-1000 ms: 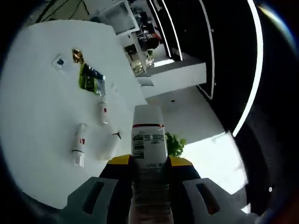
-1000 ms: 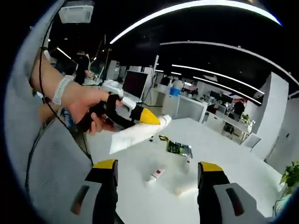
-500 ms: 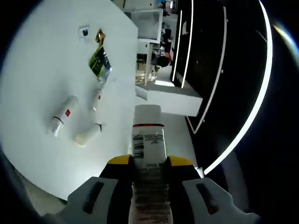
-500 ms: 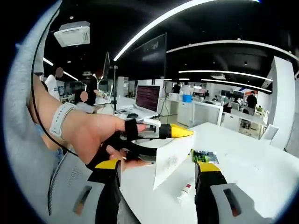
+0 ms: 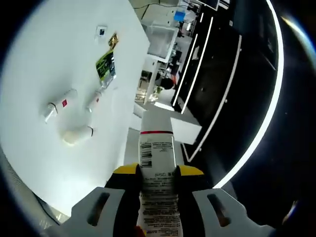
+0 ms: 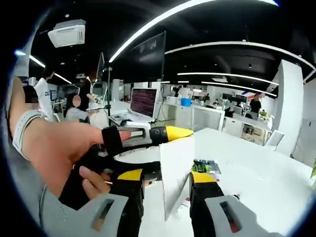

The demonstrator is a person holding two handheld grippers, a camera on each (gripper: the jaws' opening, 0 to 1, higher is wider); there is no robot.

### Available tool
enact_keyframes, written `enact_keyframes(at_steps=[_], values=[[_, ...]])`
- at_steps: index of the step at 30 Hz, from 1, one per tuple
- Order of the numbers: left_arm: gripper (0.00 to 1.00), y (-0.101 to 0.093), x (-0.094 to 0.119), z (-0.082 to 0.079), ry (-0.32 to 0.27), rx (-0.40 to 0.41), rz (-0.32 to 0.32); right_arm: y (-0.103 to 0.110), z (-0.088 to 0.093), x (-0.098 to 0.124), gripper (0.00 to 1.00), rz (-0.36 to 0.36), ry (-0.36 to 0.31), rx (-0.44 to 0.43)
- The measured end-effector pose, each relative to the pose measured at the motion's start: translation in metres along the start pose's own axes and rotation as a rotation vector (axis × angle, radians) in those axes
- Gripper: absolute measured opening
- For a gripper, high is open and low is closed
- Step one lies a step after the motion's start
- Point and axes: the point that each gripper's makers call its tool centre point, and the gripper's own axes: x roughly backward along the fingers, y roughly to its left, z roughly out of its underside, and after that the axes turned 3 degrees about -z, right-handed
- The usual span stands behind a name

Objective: Arrange the skincare products in the storage area until every visible bottle or jar stands upright without overlapping.

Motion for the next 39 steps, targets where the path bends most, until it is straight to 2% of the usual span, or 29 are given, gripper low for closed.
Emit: enact_keyframes(at_steps=[2,4,5,7,8,10,13,22,26,28,34,36,39], values=[[0.25,0.005,0.002,0.005,0.011,0.002,-0.019,-0.003,-0.002,0.001,0.17,0.009,-0.009,0.006],[0.25,0.009,0.003,0.006,0.007,0.016,-0.027,-0.003,-0.006,0.003,0.17,-0.003,-0.031,-0.008],[0.25,0.011,0.003,0.008,0.013,0.021,-0.031,-0.002,-0.01,0.005,0.17,0.003,-0.045,0.012],[0.25,0.012,0.003,0.011,0.018,0.022,-0.035,-0.007,-0.011,0.005,0.13,0.019,-0.039,0.061],[0.25,0.013,0.003,0.012,0.016,0.03,-0.035,-0.009,-0.009,0.005,0.11,0.022,-0.024,0.061],[0.25,0.014,0.003,0.009,0.008,0.031,-0.042,-0.009,-0.006,0.003,0.1,-0.02,-0.021,-0.009],[0.25,0.014,0.002,0.01,0.012,0.035,-0.045,-0.014,-0.007,0.004,0.06,-0.031,-0.008,0.017],[0.29,0.02,0.005,0.013,0.045,0.024,-0.039,-0.017,-0.002,0.005,0.02,-0.128,0.092,0.024],[0.31,0.024,0.009,0.02,0.095,-0.022,-0.036,-0.017,0.002,0.008,0.01,-0.177,0.17,-0.015],[0.32,0.026,0.011,0.022,0.109,-0.017,-0.047,-0.016,0.003,0.009,0.01,-0.195,0.198,-0.003],[0.34,0.024,0.017,0.022,0.177,-0.102,-0.019,-0.013,0.001,0.007,0.0,-0.235,0.24,0.016],[0.35,0.024,0.018,0.021,0.195,-0.101,-0.022,-0.011,0.0,0.006,0.0,-0.244,0.253,0.03],[0.36,0.022,0.021,0.019,0.212,-0.143,-0.029,-0.009,-0.001,0.004,0.0,-0.255,0.265,0.054]])
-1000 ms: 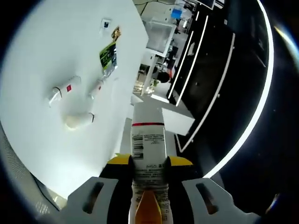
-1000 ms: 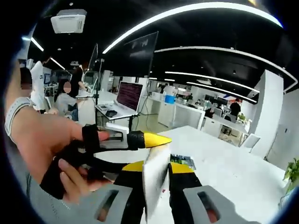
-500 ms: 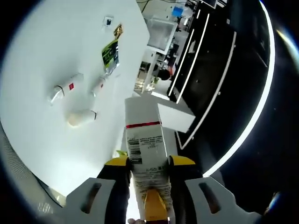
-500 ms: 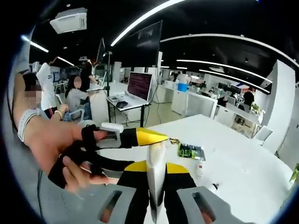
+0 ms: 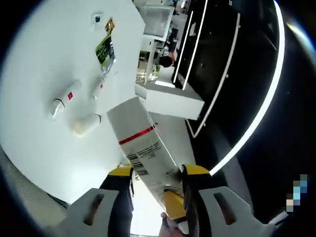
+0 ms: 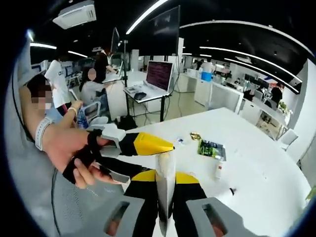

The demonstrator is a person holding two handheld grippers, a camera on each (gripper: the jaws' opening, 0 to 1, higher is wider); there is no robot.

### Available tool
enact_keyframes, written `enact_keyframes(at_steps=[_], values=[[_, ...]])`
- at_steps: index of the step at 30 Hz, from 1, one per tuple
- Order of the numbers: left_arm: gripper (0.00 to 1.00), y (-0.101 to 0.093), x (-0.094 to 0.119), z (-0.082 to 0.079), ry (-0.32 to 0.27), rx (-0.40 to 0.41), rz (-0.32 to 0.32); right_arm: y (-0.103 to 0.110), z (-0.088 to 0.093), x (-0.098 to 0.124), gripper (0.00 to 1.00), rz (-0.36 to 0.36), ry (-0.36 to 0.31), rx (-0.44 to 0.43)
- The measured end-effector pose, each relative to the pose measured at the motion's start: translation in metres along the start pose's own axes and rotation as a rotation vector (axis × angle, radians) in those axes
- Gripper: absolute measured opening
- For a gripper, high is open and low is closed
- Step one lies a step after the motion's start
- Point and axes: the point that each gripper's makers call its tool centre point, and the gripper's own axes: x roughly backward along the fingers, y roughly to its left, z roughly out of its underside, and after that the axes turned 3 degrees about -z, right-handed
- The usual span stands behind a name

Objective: Arrange the skincare products in the storage area until every visible bottle or jar stands upright without overlapping.

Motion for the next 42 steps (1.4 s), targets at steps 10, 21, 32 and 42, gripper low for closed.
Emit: enact_keyframes(at_steps=[10,21,32,42], values=[[0.45,-0.008,0.017,-0.022,0.019,-0.223,-0.012,-0.019,-0.001,0.008,0.0,0.023,0.024,0.015],[0.53,0.016,0.041,-0.033,0.185,-0.827,-0.234,-0.049,0.036,0.017,0.01,0.049,0.173,0.058],[0.47,-0.016,0.048,-0.052,0.217,-0.873,-0.231,-0.064,0.066,0.025,0.01,0.049,0.279,0.084],[0.47,-0.001,0.073,-0.038,0.353,-1.099,-0.292,-0.069,0.085,0.029,0.01,0.058,0.315,0.051]])
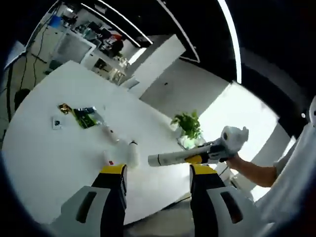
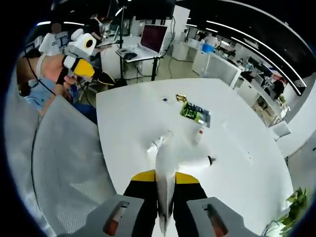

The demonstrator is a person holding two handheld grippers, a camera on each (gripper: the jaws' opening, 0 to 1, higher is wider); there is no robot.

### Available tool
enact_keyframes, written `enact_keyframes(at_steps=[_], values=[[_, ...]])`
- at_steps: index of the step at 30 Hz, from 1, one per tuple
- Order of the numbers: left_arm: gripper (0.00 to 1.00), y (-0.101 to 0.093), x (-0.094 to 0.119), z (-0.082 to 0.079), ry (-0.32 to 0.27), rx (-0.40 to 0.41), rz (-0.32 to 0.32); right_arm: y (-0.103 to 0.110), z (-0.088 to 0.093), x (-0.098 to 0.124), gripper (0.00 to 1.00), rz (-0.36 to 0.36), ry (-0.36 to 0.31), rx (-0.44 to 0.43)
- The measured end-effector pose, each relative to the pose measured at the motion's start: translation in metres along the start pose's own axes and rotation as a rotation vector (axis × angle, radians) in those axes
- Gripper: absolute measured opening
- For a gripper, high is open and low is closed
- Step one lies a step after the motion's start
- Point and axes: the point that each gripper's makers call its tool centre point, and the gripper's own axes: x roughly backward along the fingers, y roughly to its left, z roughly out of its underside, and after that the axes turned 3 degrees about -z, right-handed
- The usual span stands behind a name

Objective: Arrange the skincare products in the storage area until every visible bottle or jar stands upright without overlapping.

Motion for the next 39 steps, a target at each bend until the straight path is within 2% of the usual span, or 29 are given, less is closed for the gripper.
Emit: enact_keyframes(at_steps=[3,5,7,9,10,12,16,18,19,24,29,35,39], values=[[0.47,-0.007,-0.005,0.037,0.108,-0.111,-0.007,-0.002,0.003,0.0,0.01,0.002,0.008,0.001],[0.44,-0.007,-0.008,0.054,0.145,-0.181,-0.02,-0.004,0.005,0.0,0.01,0.002,0.013,-0.008],[0.42,-0.007,-0.01,0.06,0.135,-0.242,-0.043,-0.006,0.008,0.001,0.01,0.002,0.013,-0.018],[0.43,-0.008,-0.012,0.068,0.162,-0.313,-0.052,-0.007,0.012,0.001,0.01,0.0,0.018,-0.028],[0.43,-0.008,-0.012,0.07,0.176,-0.409,-0.063,-0.007,0.015,0.0,0.01,-0.003,0.024,-0.033],[0.43,-0.008,-0.015,0.075,0.188,-0.551,-0.06,-0.006,0.022,-0.002,0.01,-0.013,0.042,-0.039],[0.4,-0.002,-0.019,0.093,0.252,-0.63,-0.071,-0.007,0.031,-0.007,0.02,-0.023,0.077,-0.039],[0.36,0.002,-0.021,0.094,0.252,-0.684,-0.086,-0.007,0.036,-0.01,0.02,-0.034,0.093,-0.053],[0.34,0.005,-0.022,0.096,0.263,-0.679,-0.099,-0.007,0.039,-0.011,0.02,-0.038,0.102,-0.061],[0.32,0.015,-0.026,0.091,0.247,-0.654,-0.142,-0.009,0.05,-0.016,0.02,-0.052,0.143,-0.075],[0.28,0.033,-0.027,0.09,0.257,-0.656,-0.217,-0.01,0.059,-0.021,0.02,-0.069,0.194,-0.08],[0.24,0.031,-0.027,0.092,0.259,-0.699,-0.22,-0.014,0.07,-0.03,0.02,-0.09,0.263,-0.1],[0.23,0.03,-0.027,0.1,0.294,-0.753,-0.207,-0.016,0.078,-0.038,0.02,-0.104,0.345,-0.108]])
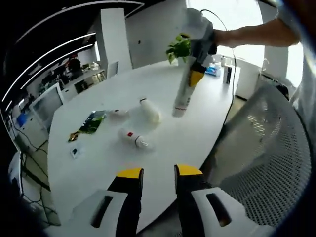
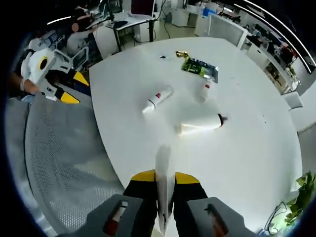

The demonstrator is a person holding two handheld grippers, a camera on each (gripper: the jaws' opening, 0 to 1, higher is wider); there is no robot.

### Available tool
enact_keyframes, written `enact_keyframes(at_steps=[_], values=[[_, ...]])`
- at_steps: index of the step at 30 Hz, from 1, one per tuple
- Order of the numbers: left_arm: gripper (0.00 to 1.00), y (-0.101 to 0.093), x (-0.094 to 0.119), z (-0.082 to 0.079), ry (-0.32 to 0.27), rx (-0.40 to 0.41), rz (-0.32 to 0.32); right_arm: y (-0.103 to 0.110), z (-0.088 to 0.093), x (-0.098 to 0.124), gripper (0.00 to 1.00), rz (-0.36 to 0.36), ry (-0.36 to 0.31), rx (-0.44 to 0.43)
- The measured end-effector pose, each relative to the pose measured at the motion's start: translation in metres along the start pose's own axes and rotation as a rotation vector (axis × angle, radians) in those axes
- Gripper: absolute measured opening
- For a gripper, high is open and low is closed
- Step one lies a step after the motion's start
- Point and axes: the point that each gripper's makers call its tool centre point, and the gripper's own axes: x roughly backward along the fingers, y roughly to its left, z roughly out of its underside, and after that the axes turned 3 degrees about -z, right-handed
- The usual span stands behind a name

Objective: Arrange the skincare products in the storage area until every visible bottle or jar stands upright without overlapping.

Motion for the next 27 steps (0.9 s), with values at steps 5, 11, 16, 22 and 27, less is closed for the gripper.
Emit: enact_keyframes(at_steps=[5,11,16,22,27], values=[[0.23,0.002,0.0,0.0,0.001,0.013,-0.002,-0.007,-0.004,-0.008,0.02,-0.005,0.057,0.019],[0.25,0.001,-0.001,0.001,0.003,0.015,0.0,-0.01,-0.006,-0.011,0.02,-0.03,0.12,0.03],[0.25,0.001,-0.001,0.003,0.013,0.008,0.001,-0.016,-0.004,-0.01,0.02,-0.03,0.164,0.055],[0.25,0.001,-0.002,0.006,0.023,0.008,0.003,-0.017,0.001,-0.014,0.03,-0.043,0.21,0.069],[0.24,0.0,-0.002,0.007,0.031,0.0,0.007,-0.018,0.004,-0.017,0.03,-0.058,0.238,0.074]])
